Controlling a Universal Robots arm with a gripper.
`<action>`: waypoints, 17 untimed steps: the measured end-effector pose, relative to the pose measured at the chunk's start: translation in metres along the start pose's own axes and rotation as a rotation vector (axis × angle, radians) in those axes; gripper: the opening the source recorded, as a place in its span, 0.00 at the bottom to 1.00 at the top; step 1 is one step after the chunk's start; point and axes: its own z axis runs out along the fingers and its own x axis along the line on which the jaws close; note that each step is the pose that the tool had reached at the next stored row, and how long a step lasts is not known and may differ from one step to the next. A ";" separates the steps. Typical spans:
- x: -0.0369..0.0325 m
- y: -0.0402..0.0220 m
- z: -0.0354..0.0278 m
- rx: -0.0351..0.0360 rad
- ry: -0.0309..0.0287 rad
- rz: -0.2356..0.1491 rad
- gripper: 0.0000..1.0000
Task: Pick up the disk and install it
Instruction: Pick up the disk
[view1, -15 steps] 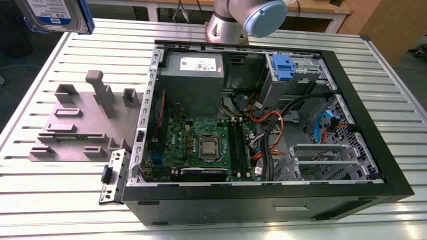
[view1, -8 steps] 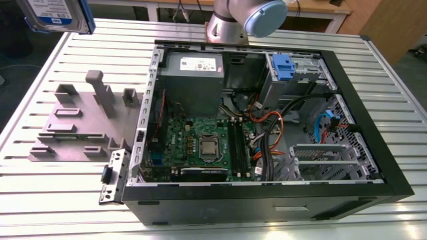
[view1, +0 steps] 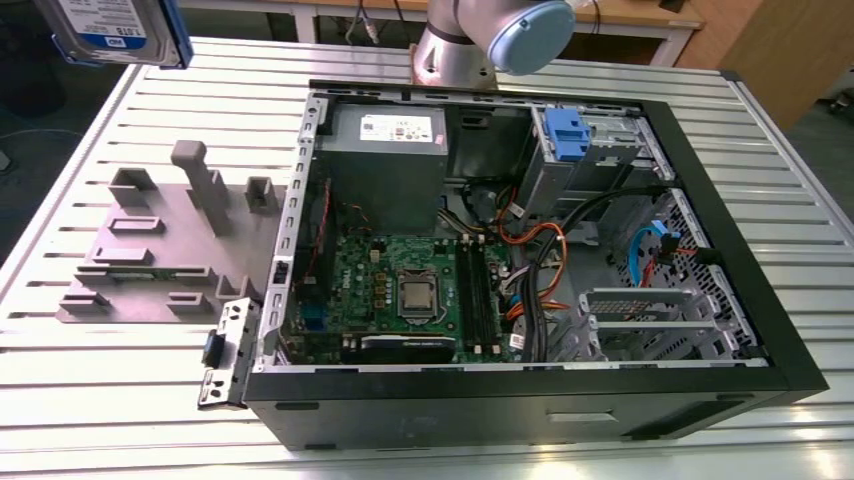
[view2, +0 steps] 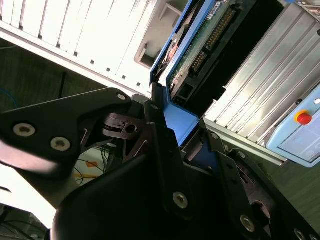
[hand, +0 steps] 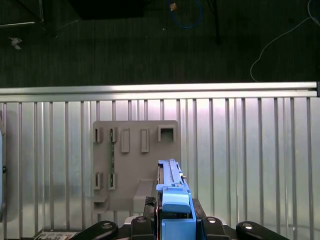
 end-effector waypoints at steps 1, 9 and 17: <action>0.0000 -0.0003 -0.0001 -0.0001 0.0001 0.000 0.36; -0.0001 -0.0023 0.0000 -0.0001 0.0000 0.000 0.36; 0.0005 -0.0025 0.0000 -0.0001 0.0000 0.000 0.36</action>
